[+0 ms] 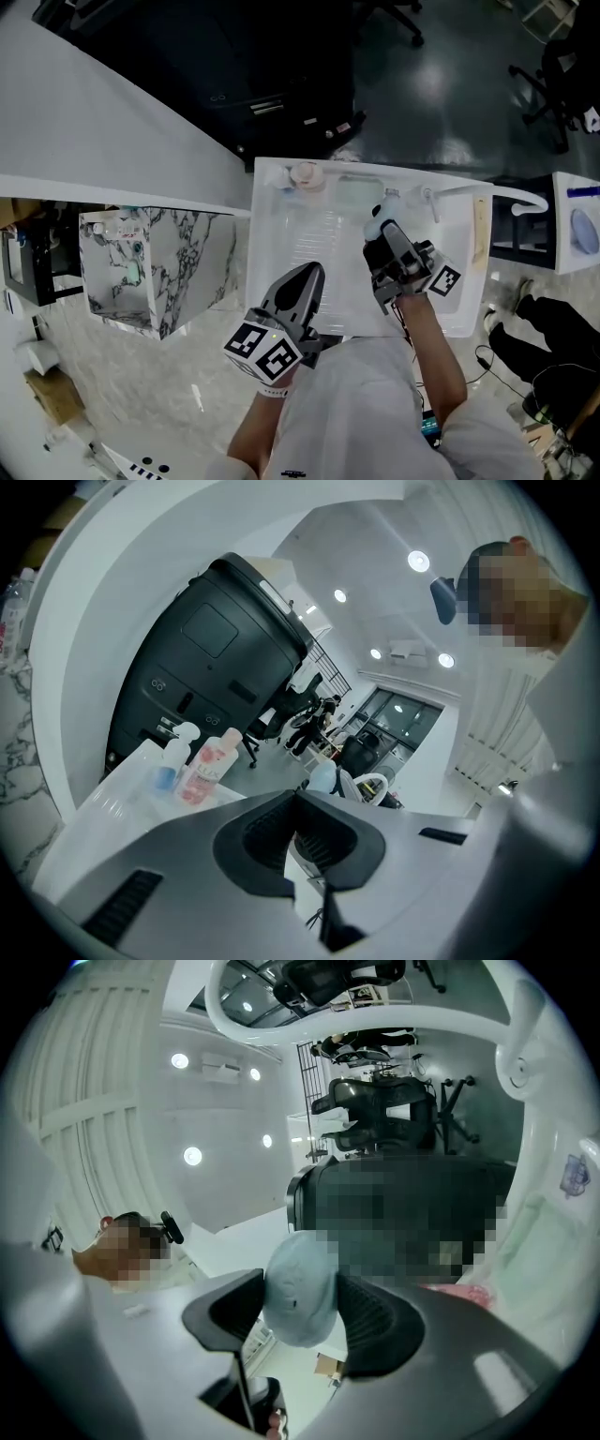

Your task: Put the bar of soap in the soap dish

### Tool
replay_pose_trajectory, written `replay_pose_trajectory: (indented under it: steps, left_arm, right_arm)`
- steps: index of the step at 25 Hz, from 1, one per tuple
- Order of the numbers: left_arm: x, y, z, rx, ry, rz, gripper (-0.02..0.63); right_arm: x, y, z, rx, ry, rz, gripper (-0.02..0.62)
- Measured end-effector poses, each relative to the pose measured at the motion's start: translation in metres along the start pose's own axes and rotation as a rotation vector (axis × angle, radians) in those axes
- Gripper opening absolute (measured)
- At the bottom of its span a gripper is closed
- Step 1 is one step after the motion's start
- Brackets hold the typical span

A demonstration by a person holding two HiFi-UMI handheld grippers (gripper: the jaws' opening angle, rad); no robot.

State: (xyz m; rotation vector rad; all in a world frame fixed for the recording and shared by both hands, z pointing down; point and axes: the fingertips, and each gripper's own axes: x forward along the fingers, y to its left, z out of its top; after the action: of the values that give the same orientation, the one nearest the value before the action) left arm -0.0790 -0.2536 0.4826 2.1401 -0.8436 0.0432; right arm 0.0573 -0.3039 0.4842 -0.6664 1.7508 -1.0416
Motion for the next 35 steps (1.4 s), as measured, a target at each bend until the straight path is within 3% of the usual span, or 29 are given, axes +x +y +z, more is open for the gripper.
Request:
replay_pose_trajectory:
  steps: [20, 35]
  left_arm:
    - [0.040, 0.037, -0.019, -0.024, 0.048, 0.043, 0.005]
    - [0.065, 0.063, -0.031, -0.047, 0.081, 0.060, 0.005]
  right_arm:
    - [-0.015, -0.100, 0.010, 0.072, -0.017, -0.087, 0.261]
    - [-0.022, -0.162, 0.013, -0.027, 0.028, -0.276, 0.261]
